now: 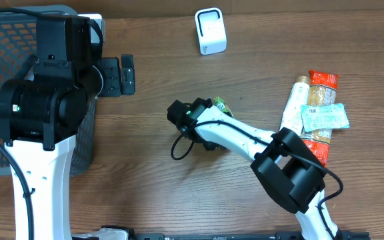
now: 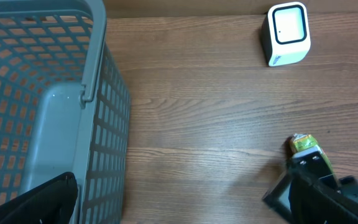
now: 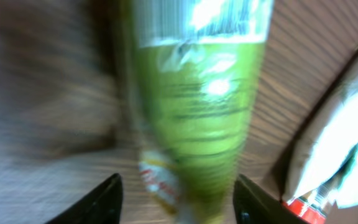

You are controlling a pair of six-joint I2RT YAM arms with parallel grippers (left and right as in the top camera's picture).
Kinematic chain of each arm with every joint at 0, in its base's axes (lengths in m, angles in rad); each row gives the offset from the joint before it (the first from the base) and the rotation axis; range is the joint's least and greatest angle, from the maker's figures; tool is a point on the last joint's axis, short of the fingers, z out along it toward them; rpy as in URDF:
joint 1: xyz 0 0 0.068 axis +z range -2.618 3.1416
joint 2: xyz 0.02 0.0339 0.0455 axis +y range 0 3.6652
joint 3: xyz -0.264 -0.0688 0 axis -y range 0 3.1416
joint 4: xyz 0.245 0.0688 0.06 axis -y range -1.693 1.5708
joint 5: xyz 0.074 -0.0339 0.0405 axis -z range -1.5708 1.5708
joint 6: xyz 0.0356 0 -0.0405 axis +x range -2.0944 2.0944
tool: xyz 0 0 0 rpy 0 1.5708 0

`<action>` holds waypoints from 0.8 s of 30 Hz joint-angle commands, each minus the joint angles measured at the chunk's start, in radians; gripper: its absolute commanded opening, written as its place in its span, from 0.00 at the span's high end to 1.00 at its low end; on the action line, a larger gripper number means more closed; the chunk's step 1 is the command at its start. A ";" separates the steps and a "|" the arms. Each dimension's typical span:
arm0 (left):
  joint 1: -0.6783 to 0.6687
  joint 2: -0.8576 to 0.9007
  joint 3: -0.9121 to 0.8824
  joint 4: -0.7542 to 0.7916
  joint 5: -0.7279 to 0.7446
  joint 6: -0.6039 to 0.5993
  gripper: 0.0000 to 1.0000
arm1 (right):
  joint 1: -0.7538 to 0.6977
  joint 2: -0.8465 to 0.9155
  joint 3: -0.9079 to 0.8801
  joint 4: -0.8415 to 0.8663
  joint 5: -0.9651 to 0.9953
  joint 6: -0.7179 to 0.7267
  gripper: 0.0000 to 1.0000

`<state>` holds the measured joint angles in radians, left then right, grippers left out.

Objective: Scan the item barcode
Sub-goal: 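Lift the green pouch and carry it toward the white scanner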

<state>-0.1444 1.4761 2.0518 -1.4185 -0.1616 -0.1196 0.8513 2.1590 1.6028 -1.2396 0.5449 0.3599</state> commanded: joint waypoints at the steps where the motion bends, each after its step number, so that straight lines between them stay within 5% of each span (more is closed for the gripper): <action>1: -0.007 0.003 0.003 0.001 -0.002 0.008 0.00 | 0.047 -0.026 0.015 0.002 -0.127 0.006 0.37; 12: -0.007 0.003 0.003 0.001 -0.002 0.008 0.00 | -0.053 -0.187 0.015 0.086 -0.460 -0.039 0.35; 14: -0.007 0.003 0.003 0.001 -0.003 0.008 0.00 | -0.124 -0.206 0.015 0.078 -0.461 -0.045 0.24; 24: -0.007 0.003 0.003 0.001 -0.003 0.008 0.00 | -0.155 -0.203 -0.124 0.199 -0.512 -0.169 0.13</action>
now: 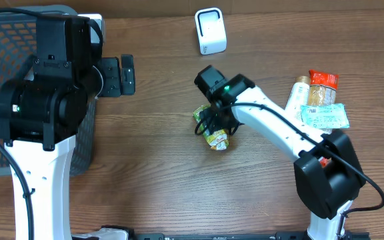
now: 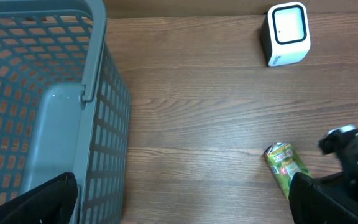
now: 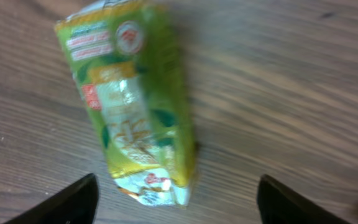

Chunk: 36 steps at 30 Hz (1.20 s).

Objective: Scan the item barcode
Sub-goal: 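Lift the green pouch and carry it toward the white scanner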

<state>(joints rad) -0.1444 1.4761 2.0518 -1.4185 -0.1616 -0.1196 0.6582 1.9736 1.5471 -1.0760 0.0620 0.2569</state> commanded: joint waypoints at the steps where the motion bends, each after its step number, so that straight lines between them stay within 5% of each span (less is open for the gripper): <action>1: -0.007 0.003 0.003 0.001 -0.002 0.008 0.00 | 0.040 -0.017 -0.090 0.059 -0.027 -0.075 0.13; 7: -0.007 0.003 0.003 0.001 -0.003 0.008 0.00 | 0.041 -0.016 -0.220 0.200 -0.038 -0.106 0.15; 16: -0.007 0.003 0.003 0.001 -0.003 0.008 0.00 | 0.041 -0.016 -0.298 0.299 -0.030 -0.106 0.41; 24: -0.007 0.003 0.003 0.001 -0.003 0.008 0.00 | 0.040 -0.019 -0.269 0.294 -0.032 -0.101 0.96; 30: -0.007 0.003 0.003 0.001 -0.003 0.008 0.00 | 0.010 -0.081 -0.163 0.192 -0.213 -0.101 0.96; 36: -0.007 0.003 0.003 0.001 -0.003 0.008 0.00 | -0.151 -0.202 -0.111 0.177 -0.711 -0.167 0.96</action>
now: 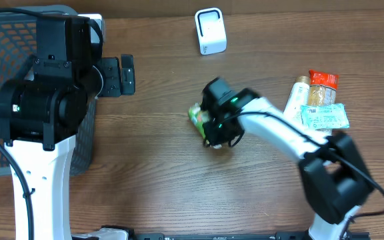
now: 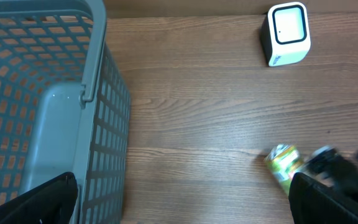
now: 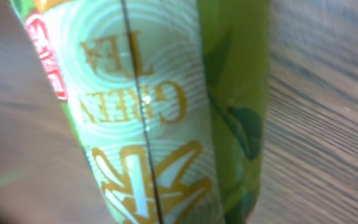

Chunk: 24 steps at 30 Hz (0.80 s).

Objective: Scan the item barcode
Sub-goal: 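Lift the green pouch and carry it toward the white scanner, then hold the green pouch in front of the white scanner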

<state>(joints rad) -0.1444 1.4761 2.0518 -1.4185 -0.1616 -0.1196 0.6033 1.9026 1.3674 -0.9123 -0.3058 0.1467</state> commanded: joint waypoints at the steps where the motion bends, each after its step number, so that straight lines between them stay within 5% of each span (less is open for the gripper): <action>1: -0.007 0.003 0.003 0.001 -0.003 0.008 0.00 | -0.138 -0.152 0.068 0.019 -0.457 -0.078 0.96; 8: -0.007 0.003 0.003 0.001 -0.002 0.008 0.00 | -0.352 -0.211 0.068 0.077 -1.041 -0.081 0.96; 14: -0.007 0.003 0.003 0.001 -0.003 0.008 0.00 | -0.380 -0.218 0.068 0.099 -1.123 -0.079 0.96; 16: -0.007 0.003 0.003 0.001 -0.003 0.008 0.00 | -0.380 -0.220 0.073 0.098 -1.029 -0.036 0.96; 19: -0.007 0.003 0.003 0.001 -0.003 0.008 0.00 | -0.344 -0.218 0.152 0.068 -0.551 0.095 0.96; 24: -0.007 0.003 0.003 0.001 -0.003 0.008 0.00 | -0.234 -0.137 0.409 -0.063 0.129 0.111 0.96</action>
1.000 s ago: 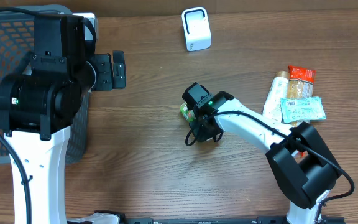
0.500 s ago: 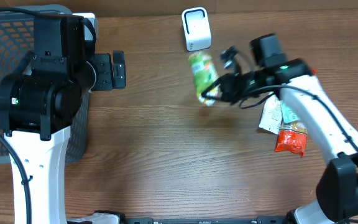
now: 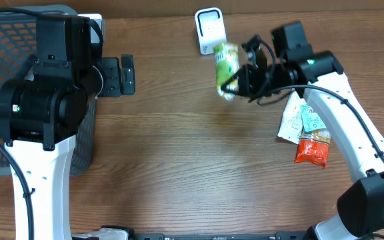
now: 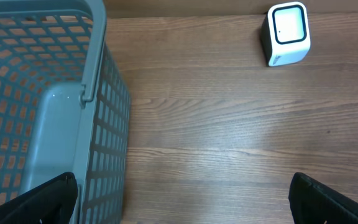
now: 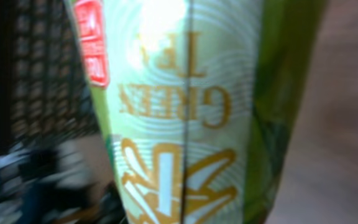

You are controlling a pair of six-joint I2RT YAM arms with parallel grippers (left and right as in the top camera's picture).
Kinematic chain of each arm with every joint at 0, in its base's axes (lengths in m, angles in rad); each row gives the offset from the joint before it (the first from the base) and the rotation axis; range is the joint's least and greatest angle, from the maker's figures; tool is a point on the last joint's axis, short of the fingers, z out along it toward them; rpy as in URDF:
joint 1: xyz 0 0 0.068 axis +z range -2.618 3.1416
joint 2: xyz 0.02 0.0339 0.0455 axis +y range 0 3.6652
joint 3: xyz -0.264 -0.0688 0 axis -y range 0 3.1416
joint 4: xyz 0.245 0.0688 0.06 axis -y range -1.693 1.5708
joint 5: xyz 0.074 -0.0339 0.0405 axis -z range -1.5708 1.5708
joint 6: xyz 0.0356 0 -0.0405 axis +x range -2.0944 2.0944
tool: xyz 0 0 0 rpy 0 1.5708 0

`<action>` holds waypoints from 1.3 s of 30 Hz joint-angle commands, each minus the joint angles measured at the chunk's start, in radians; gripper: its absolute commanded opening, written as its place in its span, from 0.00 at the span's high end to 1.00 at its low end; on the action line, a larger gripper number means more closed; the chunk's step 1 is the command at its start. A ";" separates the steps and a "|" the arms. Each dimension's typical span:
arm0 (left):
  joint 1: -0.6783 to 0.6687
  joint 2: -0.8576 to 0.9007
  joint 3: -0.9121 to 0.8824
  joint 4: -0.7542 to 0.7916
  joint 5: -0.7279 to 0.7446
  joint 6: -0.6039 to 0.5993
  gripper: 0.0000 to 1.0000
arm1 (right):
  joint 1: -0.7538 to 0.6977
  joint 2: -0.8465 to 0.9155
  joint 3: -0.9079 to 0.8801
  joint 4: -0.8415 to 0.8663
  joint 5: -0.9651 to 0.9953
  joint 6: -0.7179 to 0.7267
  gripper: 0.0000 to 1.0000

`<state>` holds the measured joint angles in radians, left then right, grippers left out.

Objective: Scan the item barcode
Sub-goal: 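Hold the green pouch in front of the white scanner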

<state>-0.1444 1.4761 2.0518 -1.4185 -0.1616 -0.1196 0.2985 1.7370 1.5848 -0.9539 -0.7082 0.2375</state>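
The green tea packet hangs upright in the air just right of and in front of the white barcode scanner, with my right gripper shut on it from the right. The packet fills the right wrist view, its "GREEN TEA" print upside down, and it hides the fingers there. No barcode shows on that face. My left gripper stays open at the far left beside the basket. The left wrist view shows the scanner at top right and bare wood between the fingers.
A grey mesh basket stands at the left edge, with its rim in the left wrist view. A loose pile of snack packets lies at the right, under my right arm.
The packet lay on the table's middle with my right gripper down over it. Now it is off the table and held up by the scanner. My left arm has not moved.
My right gripper was first low over the packet near the table's middle. Then the packet lay free on the wood with the gripper open above it. After that the gripper was close down on it. Now the packet is held in the air beside the scanner.
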 commanded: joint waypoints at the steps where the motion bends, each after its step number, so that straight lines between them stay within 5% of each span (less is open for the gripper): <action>1: -0.007 0.003 0.003 0.001 -0.003 0.008 0.00 | 0.093 0.058 0.240 -0.030 0.662 0.012 0.96; 5: -0.007 0.003 0.003 0.001 -0.003 0.008 0.01 | 0.144 0.151 0.319 0.040 0.938 -0.114 0.96; 12: -0.007 0.003 0.003 0.001 -0.003 0.008 0.00 | 0.178 0.326 0.320 0.449 1.344 -0.415 0.96; 22: -0.007 0.003 0.003 0.001 -0.003 0.008 0.00 | 0.172 0.613 0.319 0.956 1.421 -0.958 0.96; 30: -0.007 0.003 0.003 0.001 -0.003 0.008 0.00 | 0.171 0.715 0.319 1.053 1.449 -1.104 0.96; 39: -0.007 0.003 0.003 0.001 -0.003 0.008 0.00 | 0.165 0.718 0.319 1.057 1.456 -1.106 0.96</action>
<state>-0.1444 1.4761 2.0518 -1.4185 -0.1616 -0.1200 0.4717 2.4851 1.8755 0.0845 0.7204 -0.8715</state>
